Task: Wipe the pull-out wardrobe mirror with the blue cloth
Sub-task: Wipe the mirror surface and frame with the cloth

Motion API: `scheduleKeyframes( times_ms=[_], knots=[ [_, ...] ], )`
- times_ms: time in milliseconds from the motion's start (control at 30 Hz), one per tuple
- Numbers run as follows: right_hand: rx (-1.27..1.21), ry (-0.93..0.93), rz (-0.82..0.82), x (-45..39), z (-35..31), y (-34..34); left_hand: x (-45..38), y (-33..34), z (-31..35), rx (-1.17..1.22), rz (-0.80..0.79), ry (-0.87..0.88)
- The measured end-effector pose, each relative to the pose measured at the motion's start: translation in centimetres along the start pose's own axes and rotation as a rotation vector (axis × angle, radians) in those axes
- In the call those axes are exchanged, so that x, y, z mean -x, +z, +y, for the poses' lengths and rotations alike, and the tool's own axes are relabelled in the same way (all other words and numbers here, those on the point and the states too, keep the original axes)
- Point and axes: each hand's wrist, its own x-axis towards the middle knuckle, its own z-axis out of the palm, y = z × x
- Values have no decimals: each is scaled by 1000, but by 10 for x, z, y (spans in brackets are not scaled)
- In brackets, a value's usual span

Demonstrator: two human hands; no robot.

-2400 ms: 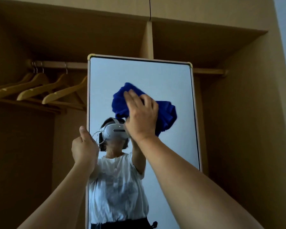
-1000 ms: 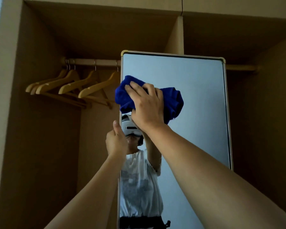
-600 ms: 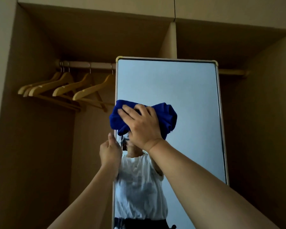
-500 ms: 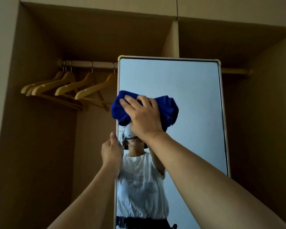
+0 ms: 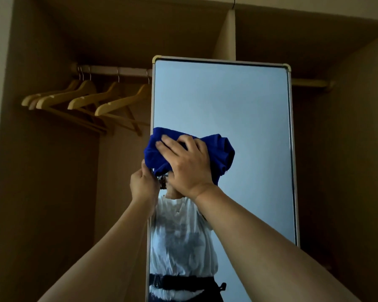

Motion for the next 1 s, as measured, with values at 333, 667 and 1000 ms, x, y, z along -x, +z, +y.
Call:
scheduleKeyframes(
  times_ms=[333, 667, 1000],
  knots=[
    [57, -111, -45, -1, 34, -10, -3, 3, -7, -26, 45, -20],
    [44, 89, 44, -1, 52, -11, -12, 10, -16, -43, 159, -46],
    [86, 78, 34, 18, 67, -14, -2, 11, -8, -70, 179, -29]
  ],
)
